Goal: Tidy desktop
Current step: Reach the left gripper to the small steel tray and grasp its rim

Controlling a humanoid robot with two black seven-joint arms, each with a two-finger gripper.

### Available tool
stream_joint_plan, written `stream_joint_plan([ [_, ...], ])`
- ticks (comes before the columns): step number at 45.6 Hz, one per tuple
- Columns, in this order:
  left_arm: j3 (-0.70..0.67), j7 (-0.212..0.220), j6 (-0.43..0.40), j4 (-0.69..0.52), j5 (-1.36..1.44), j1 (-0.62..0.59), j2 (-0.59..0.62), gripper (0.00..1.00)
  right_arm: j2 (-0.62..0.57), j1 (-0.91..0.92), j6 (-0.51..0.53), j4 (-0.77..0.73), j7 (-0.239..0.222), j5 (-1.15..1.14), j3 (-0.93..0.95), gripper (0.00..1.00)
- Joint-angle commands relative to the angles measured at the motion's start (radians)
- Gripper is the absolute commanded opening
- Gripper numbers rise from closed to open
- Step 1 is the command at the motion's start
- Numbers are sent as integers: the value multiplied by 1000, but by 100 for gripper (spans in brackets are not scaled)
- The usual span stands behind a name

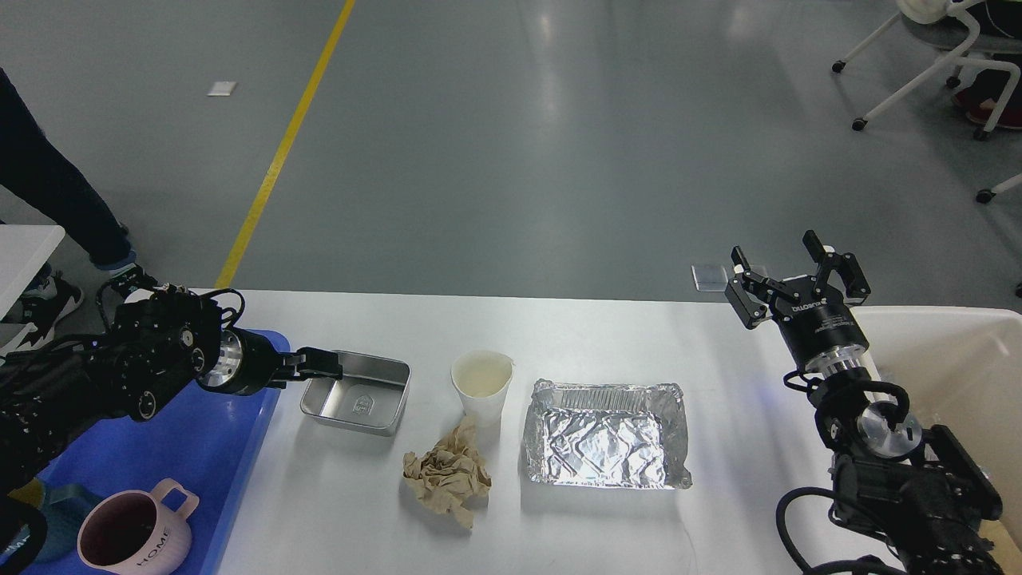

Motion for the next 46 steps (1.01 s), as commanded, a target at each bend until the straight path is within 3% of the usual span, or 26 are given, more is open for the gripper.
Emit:
stream_joint_plan([
  [1,2,2,4,5,0,7,-9,97,0,-2,0,0,0,0,0,100],
  [19,23,14,50,70,0,45,-64,94,1,-5,0,-2,0,0,0,100],
  [23,48,13,79,71,-2,51,-75,80,1,-9,0,-2,0,0,0,100],
  [27,86,14,85,71,-2,51,-76,46,0,-9,0,-2,1,0,0,100],
  [34,117,11,82,71,-31,46,-87,43,-4,-11,3,-2,0,0,0,100],
  [40,117,10,75,71,-37,43,-87,35,-4,-17,5,-2,0,0,0,100],
  [42,118,11,84,71,-39,45,-87,27,-4,-19,5,-2,0,0,0,100],
  [46,117,10,93,81,-54,45,-104,26,-5,-20,5,-2,0,0,0,100],
])
